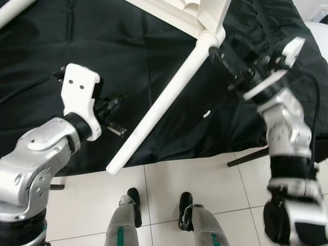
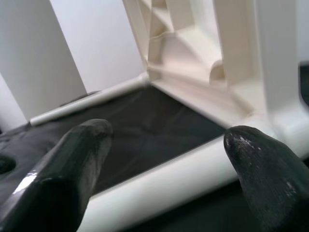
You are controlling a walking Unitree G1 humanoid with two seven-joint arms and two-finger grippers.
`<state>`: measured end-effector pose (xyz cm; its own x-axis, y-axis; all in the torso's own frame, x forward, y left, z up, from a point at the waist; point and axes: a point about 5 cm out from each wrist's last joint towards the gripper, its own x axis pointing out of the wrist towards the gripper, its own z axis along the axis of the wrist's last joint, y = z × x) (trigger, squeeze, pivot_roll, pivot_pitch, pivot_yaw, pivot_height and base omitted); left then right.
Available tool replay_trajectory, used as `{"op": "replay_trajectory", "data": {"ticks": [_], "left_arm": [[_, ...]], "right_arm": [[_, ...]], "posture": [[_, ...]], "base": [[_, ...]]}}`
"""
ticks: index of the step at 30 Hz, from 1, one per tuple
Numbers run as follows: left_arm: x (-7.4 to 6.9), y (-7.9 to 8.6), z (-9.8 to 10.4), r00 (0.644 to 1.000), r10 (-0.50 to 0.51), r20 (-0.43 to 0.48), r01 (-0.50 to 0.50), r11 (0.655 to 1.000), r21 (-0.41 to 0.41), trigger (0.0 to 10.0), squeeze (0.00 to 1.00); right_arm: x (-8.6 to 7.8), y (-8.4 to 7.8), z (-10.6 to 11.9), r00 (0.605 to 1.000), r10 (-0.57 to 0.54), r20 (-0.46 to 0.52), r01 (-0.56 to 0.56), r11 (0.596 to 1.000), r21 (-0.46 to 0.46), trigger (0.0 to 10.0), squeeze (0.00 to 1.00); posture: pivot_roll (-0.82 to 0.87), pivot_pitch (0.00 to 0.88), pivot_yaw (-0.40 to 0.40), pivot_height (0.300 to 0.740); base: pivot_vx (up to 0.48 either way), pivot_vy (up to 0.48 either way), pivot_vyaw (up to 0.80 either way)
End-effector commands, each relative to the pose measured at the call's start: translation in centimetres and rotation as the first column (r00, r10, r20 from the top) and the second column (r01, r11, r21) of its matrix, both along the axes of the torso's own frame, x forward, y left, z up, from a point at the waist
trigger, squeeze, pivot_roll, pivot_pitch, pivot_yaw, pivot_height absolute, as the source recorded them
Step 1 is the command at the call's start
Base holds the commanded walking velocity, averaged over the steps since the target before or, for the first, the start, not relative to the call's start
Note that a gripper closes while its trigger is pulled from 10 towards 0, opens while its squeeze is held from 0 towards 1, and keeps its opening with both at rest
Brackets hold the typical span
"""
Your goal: Building children table
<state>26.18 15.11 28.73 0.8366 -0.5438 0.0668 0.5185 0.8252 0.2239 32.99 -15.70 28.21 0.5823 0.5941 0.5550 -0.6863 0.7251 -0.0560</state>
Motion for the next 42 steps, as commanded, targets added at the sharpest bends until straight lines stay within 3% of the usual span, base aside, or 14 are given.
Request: {"op": "replay_trajectory", "data": {"ticks": [1,4,14,21,29,30,31,42], "left_arm": [[-0.7,-1.1,-0.4,0.967,-0.252,-0.027,0.253,0.966,0.048,10.0,0.0],[-0.2,-1.2,-0.3,0.97,-0.242,-0.004,0.242,0.969,0.048,10.0,0.0],[-0.2,-2.1,-1.3,0.963,-0.269,-0.013,0.269,0.963,0.029,10.0,0.0],[-1.1,-2.4,-3.4,0.932,-0.348,-0.099,0.355,0.932,0.07,10.0,0.0],[-0.6,-2.4,-5.1,0.923,-0.357,-0.14,0.374,0.92,0.12,10.0,0.0],[-0.3,-2.3,-5.2,0.93,-0.34,-0.139,0.357,0.927,0.119,10.0,0.28],[-0.1,-2.3,-5.4,0.935,-0.327,-0.139,0.343,0.932,0.114,10.0,1.0],[-0.7,-2.7,-6.1,0.912,-0.373,-0.169,0.396,0.91,0.124,10.0,1.0]], "right_arm": [[-1.4,0.7,-0.4,1.0,-0.008,-0.013,0.008,1.0,-0.02,10.0,0.0],[-2.3,1.4,-1.5,0.995,-0.06,-0.083,0.054,0.996,-0.071,10.0,0.0],[-3.5,2.0,-3.7,0.976,-0.152,-0.154,0.132,0.982,-0.133,10.0,0.0],[-3.8,1.4,-3.5,0.965,-0.205,-0.164,0.183,0.974,-0.135,10.0,0.0],[-3.8,1.2,-3.4,0.962,-0.223,-0.155,0.199,0.967,-0.158,10.0,0.0],[-3.8,1.2,-3.4,0.962,-0.225,-0.154,0.202,0.967,-0.156,10.0,0.0],[-3.9,1.3,-3.4,0.961,-0.227,-0.155,0.204,0.967,-0.153,10.0,0.0],[-4.3,1.5,-3.6,0.956,-0.243,-0.164,0.221,0.965,-0.14,10.0,0.0]], "posture": [[-0.01,0.335,0.017,0.74],[-0.02,0.326,0.018,0.74],[-0.02,0.303,0.037,0.74],[-0.02,0.295,0.05,0.74],[-0.02,0.286,0.068,0.74],[-0.02,0.286,0.072,0.74],[-0.02,0.286,0.074,0.74],[-0.02,0.282,0.1,0.74]], "base": [[0.0,0.0,0.0],[0.0,0.0,0.0],[0.0,0.0,0.0],[0.0,0.0,0.0],[0.0,0.0,0.0],[0.0,0.0,0.0],[0.0,0.0,0.0],[0.0,0.0,0.0]]}}
